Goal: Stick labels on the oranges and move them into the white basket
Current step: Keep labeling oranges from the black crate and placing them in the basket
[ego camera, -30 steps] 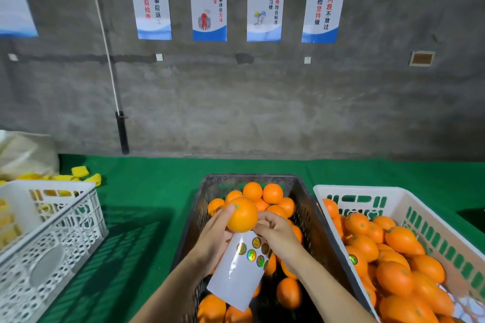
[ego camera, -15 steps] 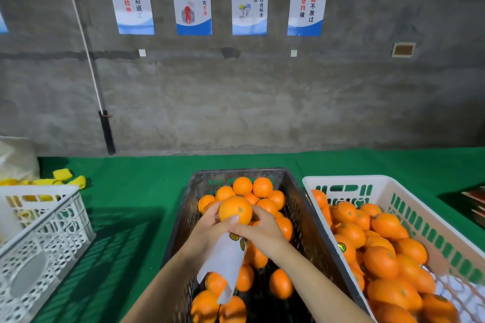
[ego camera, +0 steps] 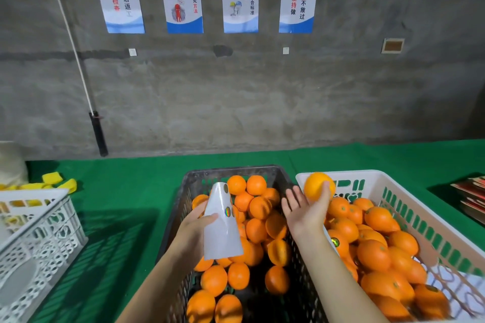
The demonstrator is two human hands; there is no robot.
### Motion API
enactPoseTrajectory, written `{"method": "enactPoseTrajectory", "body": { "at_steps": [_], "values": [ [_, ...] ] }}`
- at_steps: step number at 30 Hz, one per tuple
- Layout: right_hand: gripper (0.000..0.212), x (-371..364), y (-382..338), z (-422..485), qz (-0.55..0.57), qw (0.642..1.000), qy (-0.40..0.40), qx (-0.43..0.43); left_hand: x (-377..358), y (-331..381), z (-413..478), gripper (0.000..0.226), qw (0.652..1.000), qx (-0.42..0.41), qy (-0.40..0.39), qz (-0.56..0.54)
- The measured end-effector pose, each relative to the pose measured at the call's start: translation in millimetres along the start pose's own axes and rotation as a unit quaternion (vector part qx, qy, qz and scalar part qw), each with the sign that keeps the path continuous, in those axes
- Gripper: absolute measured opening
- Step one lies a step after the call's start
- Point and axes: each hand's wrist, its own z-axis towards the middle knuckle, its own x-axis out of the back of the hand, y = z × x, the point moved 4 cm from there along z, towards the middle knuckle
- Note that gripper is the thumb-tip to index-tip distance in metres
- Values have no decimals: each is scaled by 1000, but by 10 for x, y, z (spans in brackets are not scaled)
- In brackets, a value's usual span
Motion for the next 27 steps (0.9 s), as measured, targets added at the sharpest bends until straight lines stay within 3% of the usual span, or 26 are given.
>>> {"method": "enactPoseTrajectory", "body": {
  "at_steps": [4,7,9,11,13,15,17,19,21,27],
  "values": [
    [85,116,-134,40,86,994,65,-6,10,9,0,63,1000,0,26,-2],
    [96,112,-119,56,105,992,67,-9,0,5,17,63,998,5,43,-37],
    [90,78,-56,43,63,997,52,-6,-20,-1,11,63,996,15,36,-75],
    [62,21,61,-9,-97,994,39,19,-35,0,8,62,996,17,29,-83],
    [28,-69,157,-106,-322,940,12,116,-44,-7,17,65,997,11,27,-68],
    [10,-188,306,-244,-521,810,-100,252,-55,-27,31,67,998,2,33,-47],
    [18,-242,549,-373,-642,670,-221,299,-78,-38,30,62,999,-10,25,-37],
    [36,-230,724,-411,-696,587,-270,313,-93,-50,22,56,999,-21,9,-42],
    [44,-229,780,-422,-711,566,-273,314,-99,-57,6,56,999,-21,0,-43],
    [48,-200,741,-440,-700,595,-262,293,-87,-63,14,47,997,-1,66,29]
  ]
}}
